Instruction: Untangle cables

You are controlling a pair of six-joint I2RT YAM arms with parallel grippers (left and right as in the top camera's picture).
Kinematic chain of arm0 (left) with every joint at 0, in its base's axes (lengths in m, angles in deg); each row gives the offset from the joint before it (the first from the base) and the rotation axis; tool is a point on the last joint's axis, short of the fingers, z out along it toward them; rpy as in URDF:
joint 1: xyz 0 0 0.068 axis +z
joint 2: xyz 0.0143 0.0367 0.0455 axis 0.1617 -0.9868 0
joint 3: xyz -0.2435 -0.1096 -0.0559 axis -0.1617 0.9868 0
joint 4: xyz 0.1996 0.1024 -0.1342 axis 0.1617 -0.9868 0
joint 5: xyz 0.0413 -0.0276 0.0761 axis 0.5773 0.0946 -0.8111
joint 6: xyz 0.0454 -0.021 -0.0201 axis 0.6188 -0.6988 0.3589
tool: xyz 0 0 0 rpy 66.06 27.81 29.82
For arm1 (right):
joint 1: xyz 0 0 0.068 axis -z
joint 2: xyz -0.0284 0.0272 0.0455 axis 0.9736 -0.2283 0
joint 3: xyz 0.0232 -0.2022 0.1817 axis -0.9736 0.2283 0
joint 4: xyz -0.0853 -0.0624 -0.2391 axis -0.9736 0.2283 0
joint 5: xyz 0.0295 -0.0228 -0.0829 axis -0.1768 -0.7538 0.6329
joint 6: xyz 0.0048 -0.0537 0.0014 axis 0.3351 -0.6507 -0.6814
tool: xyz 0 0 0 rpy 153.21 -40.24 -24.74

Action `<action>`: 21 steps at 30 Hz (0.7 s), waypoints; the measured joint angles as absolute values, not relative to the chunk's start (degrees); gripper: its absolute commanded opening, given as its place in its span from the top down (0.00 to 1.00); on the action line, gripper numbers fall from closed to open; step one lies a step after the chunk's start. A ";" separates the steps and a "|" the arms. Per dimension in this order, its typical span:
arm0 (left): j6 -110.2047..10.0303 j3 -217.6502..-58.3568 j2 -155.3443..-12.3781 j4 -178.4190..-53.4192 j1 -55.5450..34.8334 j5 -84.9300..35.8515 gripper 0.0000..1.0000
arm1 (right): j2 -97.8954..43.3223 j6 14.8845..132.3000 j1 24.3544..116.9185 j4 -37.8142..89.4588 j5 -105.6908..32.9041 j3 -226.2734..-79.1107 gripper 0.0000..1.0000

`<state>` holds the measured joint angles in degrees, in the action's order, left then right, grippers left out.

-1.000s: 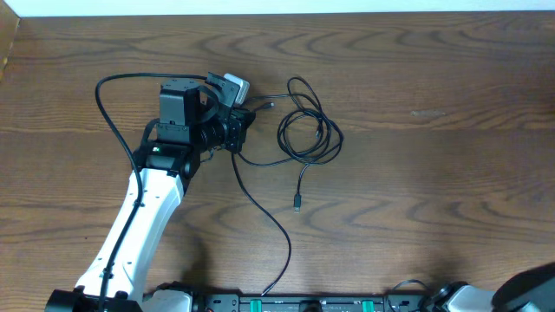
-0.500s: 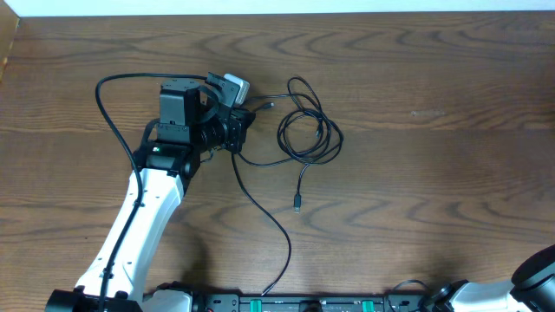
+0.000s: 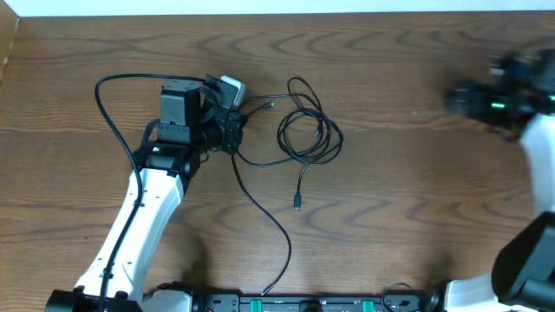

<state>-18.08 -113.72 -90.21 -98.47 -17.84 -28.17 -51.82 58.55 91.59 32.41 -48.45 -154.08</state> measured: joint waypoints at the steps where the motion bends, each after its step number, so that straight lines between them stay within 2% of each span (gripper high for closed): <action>1: -17.75 -113.72 -90.21 -98.60 -17.84 -28.56 0.47 | -51.82 57.24 88.33 32.96 -47.90 -154.08 0.01; 3: -17.86 -113.72 -90.21 -99.36 -17.84 -28.98 0.42 | -51.82 54.77 81.90 34.05 -46.22 -154.08 0.01; 5: -17.58 -113.72 -90.23 -100.17 -17.91 -29.44 0.42 | -51.82 52.22 73.97 36.11 -42.35 -154.08 0.01; 10: -17.44 -113.72 -90.23 -102.23 -19.59 -30.05 0.42 | -52.11 49.24 61.95 38.86 -33.76 -154.08 0.01; 21: -17.44 -113.72 -91.08 -102.36 -22.28 -30.05 0.42 | -65.31 46.84 57.16 38.05 -32.60 -154.08 0.01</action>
